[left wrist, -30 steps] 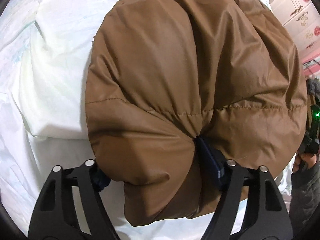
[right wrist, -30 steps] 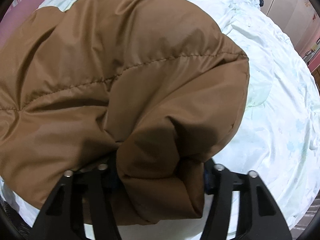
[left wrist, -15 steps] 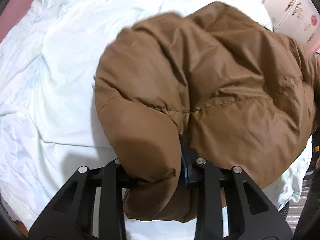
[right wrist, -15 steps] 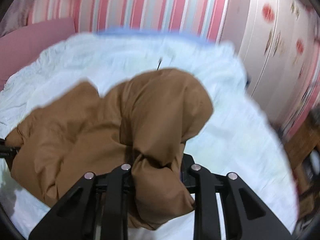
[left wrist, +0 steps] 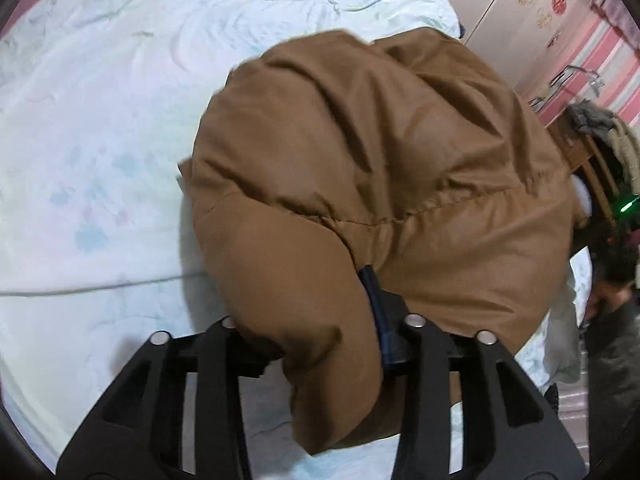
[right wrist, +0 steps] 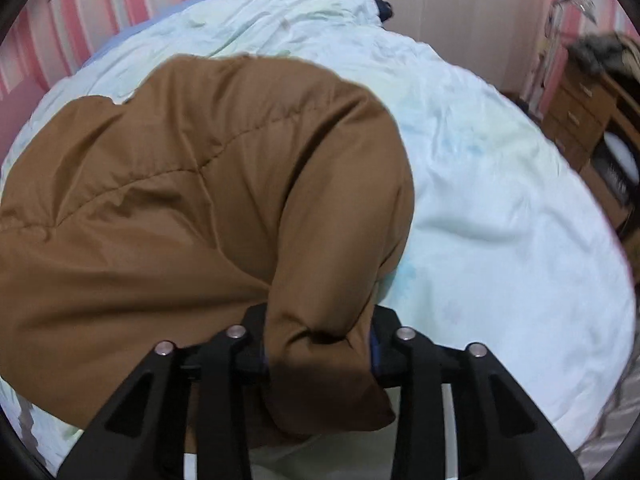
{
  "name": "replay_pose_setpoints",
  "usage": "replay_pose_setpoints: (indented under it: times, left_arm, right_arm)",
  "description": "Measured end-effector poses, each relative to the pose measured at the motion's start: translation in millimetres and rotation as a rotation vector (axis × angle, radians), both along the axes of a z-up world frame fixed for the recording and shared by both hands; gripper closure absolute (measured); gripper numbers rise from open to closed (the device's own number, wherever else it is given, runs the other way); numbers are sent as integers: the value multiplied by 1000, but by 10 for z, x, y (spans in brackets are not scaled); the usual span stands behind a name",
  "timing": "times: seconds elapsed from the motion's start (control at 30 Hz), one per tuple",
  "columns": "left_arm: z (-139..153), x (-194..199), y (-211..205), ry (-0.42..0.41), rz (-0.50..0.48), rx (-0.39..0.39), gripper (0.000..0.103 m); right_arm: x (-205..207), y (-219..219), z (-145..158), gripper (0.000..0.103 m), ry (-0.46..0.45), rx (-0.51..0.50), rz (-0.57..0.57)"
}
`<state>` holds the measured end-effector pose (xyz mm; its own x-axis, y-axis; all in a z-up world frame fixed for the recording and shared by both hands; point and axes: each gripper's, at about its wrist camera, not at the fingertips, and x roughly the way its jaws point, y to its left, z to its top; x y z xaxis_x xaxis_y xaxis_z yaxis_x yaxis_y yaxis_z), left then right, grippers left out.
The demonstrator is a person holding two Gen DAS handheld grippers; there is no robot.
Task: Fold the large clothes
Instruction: 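Lift the jacket bundle with both tools and carry it across the duvet, then lower the bundle onto the duvet and open both tools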
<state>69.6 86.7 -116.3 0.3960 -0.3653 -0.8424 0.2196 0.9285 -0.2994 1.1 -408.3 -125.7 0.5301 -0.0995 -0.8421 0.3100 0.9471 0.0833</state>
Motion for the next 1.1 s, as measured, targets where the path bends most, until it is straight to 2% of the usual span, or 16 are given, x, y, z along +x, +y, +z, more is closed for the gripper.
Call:
replay_pose_setpoints:
  times: [0.13,0.17,0.23,0.27,0.3,0.33,0.37,0.47,0.53,0.6,0.7,0.77,1.0,1.1]
  left_arm:
    - [-51,145,144,1,-11,-11,51]
    - [-87,348,160,4,-8,-10,50]
    - [-125,318,194,5,5,2,45]
    - [-102,314,186,6,11,17,43]
    - [-69,292,160,5,20,41,36]
    - [-64,299,54,3,31,64,26]
    - [-11,256,43,-4,35,80,24]
    - [125,303,32,-29,30,94,15]
    - [262,258,42,-69,40,137,3]
    - [388,213,110,-116,51,177,3]
    - [586,94,131,-153,82,197,3]
    - [654,7,256,-170,114,204,3]
    - [1068,-298,549,-256,206,299,3]
    - [1251,-462,577,-308,222,304,3]
  right_arm:
    - [116,134,38,65,42,-49,24]
    - [201,175,65,65,60,-50,31]
    - [183,186,126,61,70,-40,36]
    - [143,141,134,56,77,-37,32]
    - [117,102,163,52,86,-40,24]
    - [130,48,189,42,87,-45,18]
    - [91,46,247,32,82,-51,9]
    - [-77,96,442,21,36,-62,-8]
    - [-190,184,572,18,10,-91,-27]
    - [-296,340,672,14,-17,-125,-42]
    - [-435,719,918,11,-88,-161,-41]
    - [-504,1029,1039,5,-130,-167,-51]
    - [-483,1903,1375,4,-199,-154,18]
    - [-516,2250,1498,2,-214,-167,57]
